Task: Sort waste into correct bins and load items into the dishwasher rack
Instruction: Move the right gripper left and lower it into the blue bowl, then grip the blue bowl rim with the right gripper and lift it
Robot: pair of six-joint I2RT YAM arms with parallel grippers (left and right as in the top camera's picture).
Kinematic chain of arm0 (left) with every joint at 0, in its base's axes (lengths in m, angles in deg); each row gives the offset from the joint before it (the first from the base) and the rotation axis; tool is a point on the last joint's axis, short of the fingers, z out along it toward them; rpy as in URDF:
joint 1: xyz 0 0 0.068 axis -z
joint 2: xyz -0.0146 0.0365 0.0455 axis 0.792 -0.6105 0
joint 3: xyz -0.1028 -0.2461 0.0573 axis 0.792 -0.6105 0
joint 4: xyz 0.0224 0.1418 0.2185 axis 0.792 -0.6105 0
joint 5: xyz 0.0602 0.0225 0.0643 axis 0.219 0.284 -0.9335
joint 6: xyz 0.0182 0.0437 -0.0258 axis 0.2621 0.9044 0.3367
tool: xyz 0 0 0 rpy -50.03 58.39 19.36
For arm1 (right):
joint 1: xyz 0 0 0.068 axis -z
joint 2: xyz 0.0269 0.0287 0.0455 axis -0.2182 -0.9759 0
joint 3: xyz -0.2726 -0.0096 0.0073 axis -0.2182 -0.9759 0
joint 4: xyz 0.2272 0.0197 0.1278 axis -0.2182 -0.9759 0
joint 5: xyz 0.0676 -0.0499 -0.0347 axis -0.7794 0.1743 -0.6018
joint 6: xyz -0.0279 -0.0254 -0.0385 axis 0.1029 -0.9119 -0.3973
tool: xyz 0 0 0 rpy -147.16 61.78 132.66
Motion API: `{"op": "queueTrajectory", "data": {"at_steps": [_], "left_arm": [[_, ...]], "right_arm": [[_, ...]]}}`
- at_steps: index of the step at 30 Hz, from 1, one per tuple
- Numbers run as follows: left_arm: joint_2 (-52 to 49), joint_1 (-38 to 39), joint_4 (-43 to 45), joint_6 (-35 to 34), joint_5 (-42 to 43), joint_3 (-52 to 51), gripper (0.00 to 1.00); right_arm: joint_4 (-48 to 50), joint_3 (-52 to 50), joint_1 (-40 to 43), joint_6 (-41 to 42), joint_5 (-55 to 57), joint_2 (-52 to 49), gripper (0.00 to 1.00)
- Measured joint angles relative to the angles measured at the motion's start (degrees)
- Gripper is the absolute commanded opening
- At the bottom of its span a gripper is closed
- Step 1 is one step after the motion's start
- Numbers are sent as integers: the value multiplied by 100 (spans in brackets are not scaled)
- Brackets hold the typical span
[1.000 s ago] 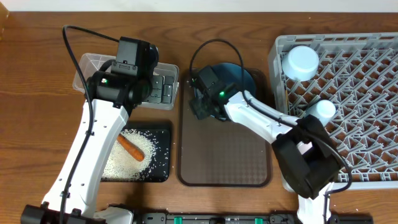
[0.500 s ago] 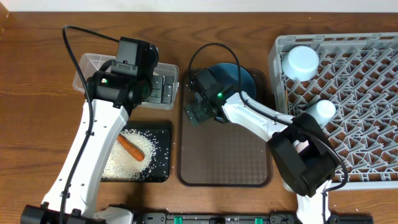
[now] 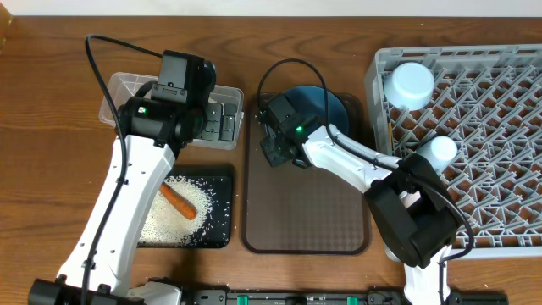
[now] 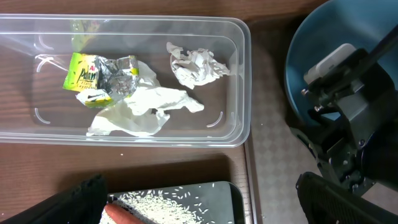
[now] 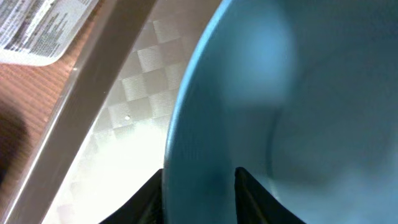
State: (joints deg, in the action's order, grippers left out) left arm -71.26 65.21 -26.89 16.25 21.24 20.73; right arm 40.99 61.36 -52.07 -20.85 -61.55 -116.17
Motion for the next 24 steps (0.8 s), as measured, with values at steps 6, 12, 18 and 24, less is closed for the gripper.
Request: {"op": "queueTrajectory", "data": {"at_steps": [6,12,18,24], "left_arm": [[0,0,0,0,0,0,100],[0,0,0,0,0,0,100],[0,0,0,0,0,0,100],[0,0,0,0,0,0,100]], "right_arm": [[22,0,0,-26,98,2,14],[120,57,-2,-177,481,76,1],[153,57,-2,-177,538,122,1],[118,52,11,-125,345,505,1]]}}
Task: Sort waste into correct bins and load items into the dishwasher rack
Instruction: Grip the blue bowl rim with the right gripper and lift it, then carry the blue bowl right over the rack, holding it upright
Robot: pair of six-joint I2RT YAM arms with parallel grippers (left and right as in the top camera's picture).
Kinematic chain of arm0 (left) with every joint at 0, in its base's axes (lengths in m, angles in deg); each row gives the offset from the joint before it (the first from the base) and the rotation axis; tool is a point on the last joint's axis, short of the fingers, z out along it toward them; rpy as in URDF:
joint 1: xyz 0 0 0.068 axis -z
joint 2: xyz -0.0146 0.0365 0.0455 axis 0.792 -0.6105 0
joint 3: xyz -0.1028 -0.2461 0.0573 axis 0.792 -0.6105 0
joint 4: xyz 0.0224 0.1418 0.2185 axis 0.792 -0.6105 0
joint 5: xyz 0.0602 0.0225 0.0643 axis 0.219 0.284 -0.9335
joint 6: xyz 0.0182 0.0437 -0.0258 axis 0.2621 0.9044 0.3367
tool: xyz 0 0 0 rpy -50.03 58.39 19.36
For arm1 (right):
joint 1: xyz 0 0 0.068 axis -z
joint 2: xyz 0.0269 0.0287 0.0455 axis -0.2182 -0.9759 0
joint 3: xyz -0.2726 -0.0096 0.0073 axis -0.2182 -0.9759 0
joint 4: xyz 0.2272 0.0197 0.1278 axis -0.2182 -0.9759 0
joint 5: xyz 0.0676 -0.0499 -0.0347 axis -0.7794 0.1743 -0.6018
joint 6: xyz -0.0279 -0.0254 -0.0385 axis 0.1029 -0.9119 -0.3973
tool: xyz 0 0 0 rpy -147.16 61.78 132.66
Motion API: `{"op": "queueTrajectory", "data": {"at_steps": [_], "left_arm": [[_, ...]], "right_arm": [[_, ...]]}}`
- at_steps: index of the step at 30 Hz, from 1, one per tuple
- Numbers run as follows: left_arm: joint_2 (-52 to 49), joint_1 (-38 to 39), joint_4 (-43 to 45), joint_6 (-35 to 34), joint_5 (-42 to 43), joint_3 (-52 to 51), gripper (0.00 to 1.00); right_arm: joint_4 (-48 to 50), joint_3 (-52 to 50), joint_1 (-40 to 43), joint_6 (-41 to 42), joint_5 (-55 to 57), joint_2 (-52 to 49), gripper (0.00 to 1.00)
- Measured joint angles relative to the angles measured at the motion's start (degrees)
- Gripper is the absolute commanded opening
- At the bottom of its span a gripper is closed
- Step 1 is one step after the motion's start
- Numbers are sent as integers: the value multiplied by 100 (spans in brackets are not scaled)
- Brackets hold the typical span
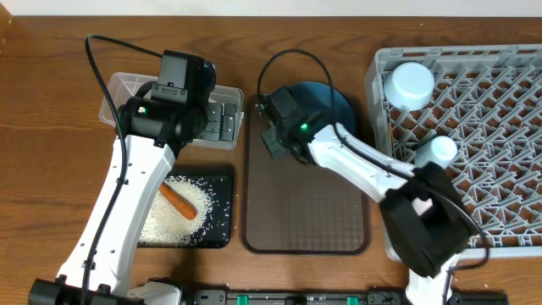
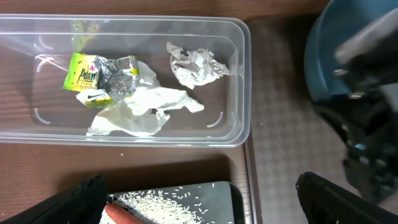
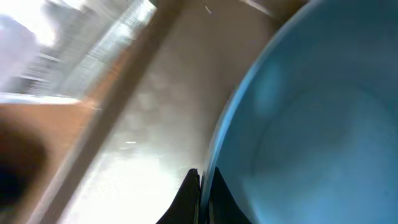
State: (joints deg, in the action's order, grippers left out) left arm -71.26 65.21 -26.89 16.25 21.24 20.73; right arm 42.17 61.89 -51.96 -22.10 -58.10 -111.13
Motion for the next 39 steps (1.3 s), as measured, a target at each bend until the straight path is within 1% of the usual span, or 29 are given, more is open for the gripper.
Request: {"op": "queueTrajectory", "data": {"at_steps": [7,12,16,24,29,36,39], "left_arm": [[0,0,0,0,0,0,100],[0,0,0,0,0,0,100],[0,0,0,0,0,0,100],[0,0,0,0,0,0,100],[0,0,0,0,0,0,100],[0,0,0,0,0,0,100],[0,0,0,0,0,0,100]], "right_arm": [[-13,-11,221,85,-1073,1132,1],[-11,-9,824,103,-1978,2026,1],[-17,-9,1366,105,-2800,2439,1],[-114,-11,3051,4,-4966,2881,1],[-203,-11,4269,-321,-6454,2898,1],[-557,-11,5589,-852,-7667,2898,1],[-776,-11,6111,-1147,-8015,2898,1]]}}
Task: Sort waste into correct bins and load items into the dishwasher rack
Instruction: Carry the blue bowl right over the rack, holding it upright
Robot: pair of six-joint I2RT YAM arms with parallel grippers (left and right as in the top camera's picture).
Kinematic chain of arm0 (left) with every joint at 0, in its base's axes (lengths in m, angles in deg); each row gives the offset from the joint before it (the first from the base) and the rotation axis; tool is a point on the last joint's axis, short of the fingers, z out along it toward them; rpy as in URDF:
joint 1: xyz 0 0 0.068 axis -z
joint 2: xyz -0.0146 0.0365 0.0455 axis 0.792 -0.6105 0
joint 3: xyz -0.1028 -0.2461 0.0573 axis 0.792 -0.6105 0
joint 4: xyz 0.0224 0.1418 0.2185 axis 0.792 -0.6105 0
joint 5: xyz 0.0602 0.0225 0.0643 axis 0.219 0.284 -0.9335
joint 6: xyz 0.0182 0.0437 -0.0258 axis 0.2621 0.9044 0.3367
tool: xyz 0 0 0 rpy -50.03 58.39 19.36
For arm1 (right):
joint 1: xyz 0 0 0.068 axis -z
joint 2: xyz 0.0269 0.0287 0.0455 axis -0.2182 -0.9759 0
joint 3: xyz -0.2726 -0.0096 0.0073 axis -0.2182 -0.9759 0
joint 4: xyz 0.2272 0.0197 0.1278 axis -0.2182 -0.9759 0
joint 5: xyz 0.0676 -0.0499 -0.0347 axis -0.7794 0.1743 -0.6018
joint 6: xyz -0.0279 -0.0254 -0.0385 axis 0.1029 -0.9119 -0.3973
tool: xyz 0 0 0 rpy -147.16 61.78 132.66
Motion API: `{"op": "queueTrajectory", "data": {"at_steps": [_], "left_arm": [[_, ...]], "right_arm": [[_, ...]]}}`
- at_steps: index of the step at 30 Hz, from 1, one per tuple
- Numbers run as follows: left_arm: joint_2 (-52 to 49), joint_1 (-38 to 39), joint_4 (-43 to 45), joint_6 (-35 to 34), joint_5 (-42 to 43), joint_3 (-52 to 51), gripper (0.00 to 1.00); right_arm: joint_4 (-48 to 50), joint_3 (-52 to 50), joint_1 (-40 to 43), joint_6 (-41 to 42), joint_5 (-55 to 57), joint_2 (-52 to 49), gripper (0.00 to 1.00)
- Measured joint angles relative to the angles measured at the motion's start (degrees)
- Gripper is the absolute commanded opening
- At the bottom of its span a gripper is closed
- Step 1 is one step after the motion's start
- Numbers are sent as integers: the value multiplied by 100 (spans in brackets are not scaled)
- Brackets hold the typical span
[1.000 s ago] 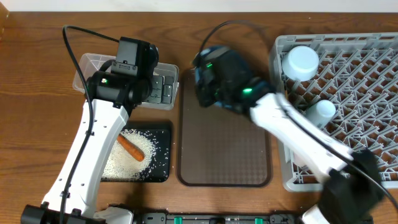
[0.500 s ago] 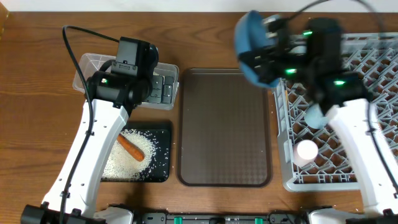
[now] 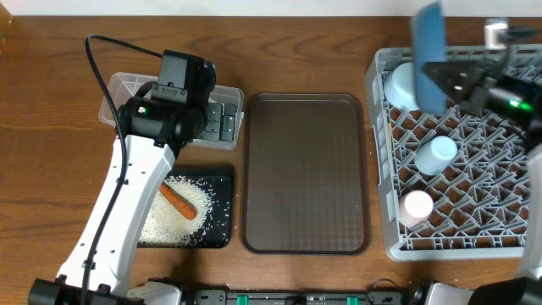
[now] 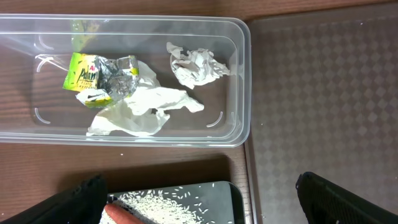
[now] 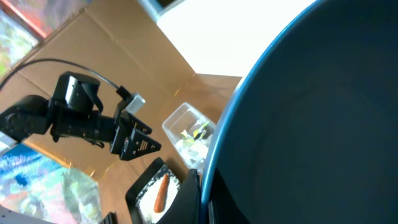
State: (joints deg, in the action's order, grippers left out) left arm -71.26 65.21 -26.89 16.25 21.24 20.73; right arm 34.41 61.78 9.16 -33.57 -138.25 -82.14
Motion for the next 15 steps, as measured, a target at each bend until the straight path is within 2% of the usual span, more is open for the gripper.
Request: {"op": "queueTrajectory", "data": {"at_steps": [7,15], "left_arm": [[0,0,0,0,0,0,100],[0,0,0,0,0,0,100]], "right_arm": [[-774,-94,951,-1067,-411,0,1],[-393,-868,1609,-1934,-772,-15,1]]}}
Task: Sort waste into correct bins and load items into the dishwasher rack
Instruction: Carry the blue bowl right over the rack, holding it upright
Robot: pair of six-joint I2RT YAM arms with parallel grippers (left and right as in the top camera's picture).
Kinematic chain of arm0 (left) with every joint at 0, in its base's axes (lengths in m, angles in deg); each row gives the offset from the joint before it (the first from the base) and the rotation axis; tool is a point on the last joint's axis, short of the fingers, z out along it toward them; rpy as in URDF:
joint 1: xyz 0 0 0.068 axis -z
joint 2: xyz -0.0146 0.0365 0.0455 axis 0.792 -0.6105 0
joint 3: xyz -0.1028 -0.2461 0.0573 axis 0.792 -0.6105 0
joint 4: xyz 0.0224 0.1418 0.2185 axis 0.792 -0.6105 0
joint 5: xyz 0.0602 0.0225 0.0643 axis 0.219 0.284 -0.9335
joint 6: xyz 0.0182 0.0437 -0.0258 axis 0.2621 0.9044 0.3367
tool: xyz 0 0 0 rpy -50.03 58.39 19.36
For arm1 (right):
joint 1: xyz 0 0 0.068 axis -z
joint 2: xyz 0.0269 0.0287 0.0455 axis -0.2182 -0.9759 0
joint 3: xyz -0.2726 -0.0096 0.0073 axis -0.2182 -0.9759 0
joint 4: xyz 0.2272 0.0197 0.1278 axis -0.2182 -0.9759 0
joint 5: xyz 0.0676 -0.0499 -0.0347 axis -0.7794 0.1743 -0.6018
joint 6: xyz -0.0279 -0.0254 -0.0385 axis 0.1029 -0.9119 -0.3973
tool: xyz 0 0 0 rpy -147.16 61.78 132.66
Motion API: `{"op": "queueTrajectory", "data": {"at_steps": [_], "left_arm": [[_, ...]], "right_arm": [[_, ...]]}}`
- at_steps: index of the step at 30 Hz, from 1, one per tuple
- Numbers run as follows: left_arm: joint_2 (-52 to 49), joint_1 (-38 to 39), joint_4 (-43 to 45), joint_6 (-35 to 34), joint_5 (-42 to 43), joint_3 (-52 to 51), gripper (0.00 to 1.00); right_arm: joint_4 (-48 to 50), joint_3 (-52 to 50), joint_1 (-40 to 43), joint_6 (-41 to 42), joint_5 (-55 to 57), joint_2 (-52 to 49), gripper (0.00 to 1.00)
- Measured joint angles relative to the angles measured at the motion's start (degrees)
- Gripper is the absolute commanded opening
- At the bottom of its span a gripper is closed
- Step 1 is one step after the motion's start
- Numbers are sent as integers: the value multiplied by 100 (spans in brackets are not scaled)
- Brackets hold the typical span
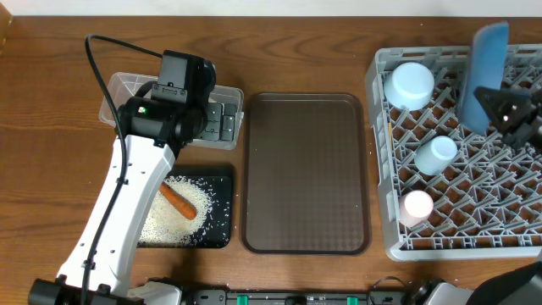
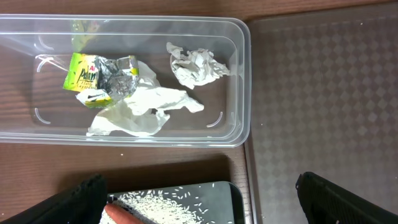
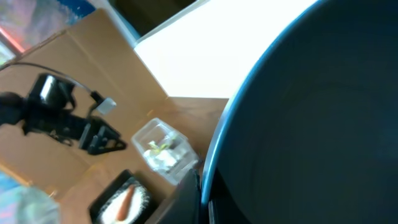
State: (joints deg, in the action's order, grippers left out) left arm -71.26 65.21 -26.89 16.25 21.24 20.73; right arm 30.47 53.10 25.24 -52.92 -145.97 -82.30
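Note:
A blue plate (image 1: pixel 484 72) stands on edge in the air over the grey dishwasher rack (image 1: pixel 508 212), toward its back right. My right gripper (image 1: pixel 501 106) is shut on the plate's rim. In the right wrist view the plate (image 3: pixel 311 124) fills most of the frame, with my right gripper (image 3: pixel 202 193) pinching its edge. My left gripper (image 2: pixel 199 199) is wide open and empty, hovering over the clear waste bin (image 2: pixel 239 81), which holds a green wrapper (image 2: pixel 99 78) and crumpled paper (image 2: pixel 196 65).
The rack also holds a white bowl (image 1: pixel 409 85) and two white cups (image 1: pixel 436 154), (image 1: pixel 412 206). A bare brown tray (image 1: pixel 305 174) lies mid-table. A black tray (image 1: pixel 216 233) at the front left carries rice and a carrot (image 1: pixel 178 202).
The right gripper and the upright plate have moved from the rack's back left corner further right, and now hang over the rack. The left arm is unchanged.
First my right gripper was at the rim of the blue plate lying at the back of the brown tray. Then it was shut on the rim with the plate tilted. Later the plate stood on edge above the rack's corner, leaving the tray bare, and now hangs over the rack.

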Motion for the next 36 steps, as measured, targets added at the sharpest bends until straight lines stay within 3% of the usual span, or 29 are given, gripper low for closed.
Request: {"op": "queueTrajectory", "data": {"at_steps": [13,36], "left_arm": [[0,0,0,0,0,0,100],[0,0,0,0,0,0,100]], "right_arm": [[855,-323,142,-232,-81,-693,1],[1364,-330,-271,-273,-76,-1351,1]]}}
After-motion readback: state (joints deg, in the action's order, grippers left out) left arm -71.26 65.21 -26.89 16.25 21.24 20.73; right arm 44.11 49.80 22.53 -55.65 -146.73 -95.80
